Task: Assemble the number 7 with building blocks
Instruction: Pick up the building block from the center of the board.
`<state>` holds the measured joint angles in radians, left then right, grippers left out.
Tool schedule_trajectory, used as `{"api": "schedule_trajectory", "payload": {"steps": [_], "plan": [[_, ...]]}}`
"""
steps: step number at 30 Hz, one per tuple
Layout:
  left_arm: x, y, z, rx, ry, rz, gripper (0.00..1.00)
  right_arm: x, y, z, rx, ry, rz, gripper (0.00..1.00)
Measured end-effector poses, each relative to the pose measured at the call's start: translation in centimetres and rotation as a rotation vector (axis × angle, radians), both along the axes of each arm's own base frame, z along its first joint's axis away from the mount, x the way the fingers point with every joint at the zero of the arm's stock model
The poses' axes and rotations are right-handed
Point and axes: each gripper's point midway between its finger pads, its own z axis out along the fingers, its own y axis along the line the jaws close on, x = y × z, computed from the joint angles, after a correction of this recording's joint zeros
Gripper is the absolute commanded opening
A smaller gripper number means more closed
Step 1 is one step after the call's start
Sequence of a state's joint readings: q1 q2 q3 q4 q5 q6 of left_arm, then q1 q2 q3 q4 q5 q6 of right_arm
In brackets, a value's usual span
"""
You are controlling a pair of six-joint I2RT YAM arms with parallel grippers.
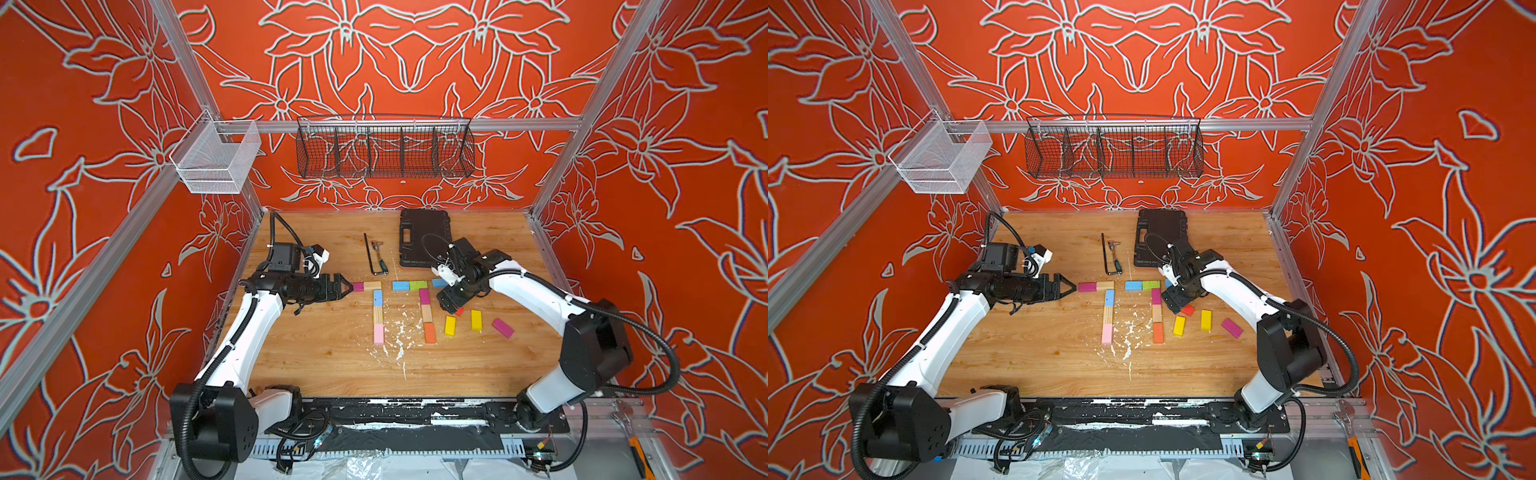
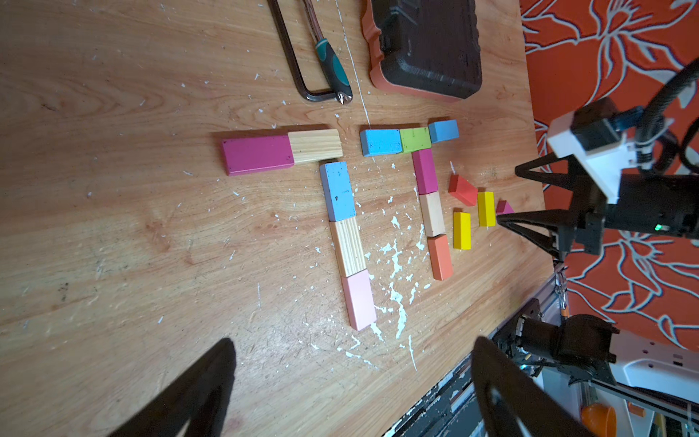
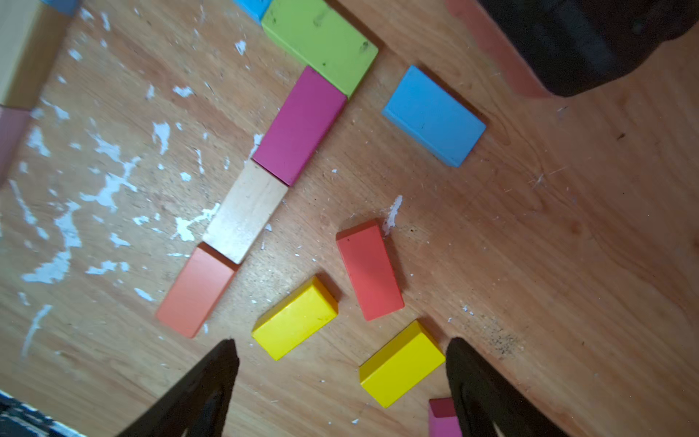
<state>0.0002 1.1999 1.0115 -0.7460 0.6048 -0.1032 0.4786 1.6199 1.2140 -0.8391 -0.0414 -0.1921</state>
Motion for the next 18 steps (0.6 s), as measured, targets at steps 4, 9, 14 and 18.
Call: {"api": "schedule_trajectory", "payload": {"steps": [4, 9, 14, 18], "plan": [[0.0, 0.0, 0.0, 0.001, -0.001, -0.002, 0.94, 0.4, -0.4, -1.8, -0.061, 0.019, 0.047, 0.85], [0.0, 0.0, 0.0, 0.001, -0.001, -0.002, 0.95, 0.5, -0.6, -3.4, -0.09, 0.035, 0.084, 0.83], [0.0, 0.0, 0.0, 0.001, -0.001, -0.002, 0.94, 0.9, -0.6, -4.8, -0.105, 0.05, 0.098, 0.75], [0.0, 0.0, 0.0, 0.001, -0.001, -0.002, 0.94, 1.2, -1.0, -6.0, -0.108, 0.071, 0.088, 0.69]]}}
